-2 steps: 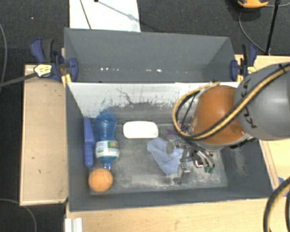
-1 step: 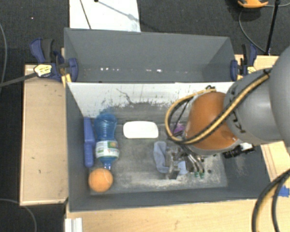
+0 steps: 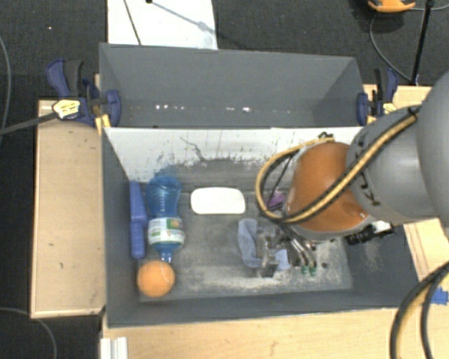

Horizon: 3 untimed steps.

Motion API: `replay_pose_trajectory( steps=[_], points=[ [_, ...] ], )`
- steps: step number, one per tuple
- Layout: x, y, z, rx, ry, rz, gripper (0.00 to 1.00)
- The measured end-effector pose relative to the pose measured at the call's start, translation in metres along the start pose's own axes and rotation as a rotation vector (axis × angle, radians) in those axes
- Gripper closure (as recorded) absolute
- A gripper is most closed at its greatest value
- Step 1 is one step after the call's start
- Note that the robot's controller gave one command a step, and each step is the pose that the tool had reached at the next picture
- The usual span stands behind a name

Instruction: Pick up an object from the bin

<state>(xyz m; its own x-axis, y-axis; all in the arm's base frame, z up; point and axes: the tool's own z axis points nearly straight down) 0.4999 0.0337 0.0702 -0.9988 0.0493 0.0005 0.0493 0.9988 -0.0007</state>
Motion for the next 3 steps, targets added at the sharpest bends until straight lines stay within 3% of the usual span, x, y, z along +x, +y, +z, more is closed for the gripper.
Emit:
replay_pose_trajectory(
  steps=[1,2,3],
  points=[
    [-0.014,0.002,-0.121,0.0,-0.003,-0.038,1.0],
    [-0.013,0.002,-0.121,0.0,-0.002,-0.038,1.0],
    [-0.007,0.003,-0.173,0.0,0.003,-0.062,1.0]
  ],
)
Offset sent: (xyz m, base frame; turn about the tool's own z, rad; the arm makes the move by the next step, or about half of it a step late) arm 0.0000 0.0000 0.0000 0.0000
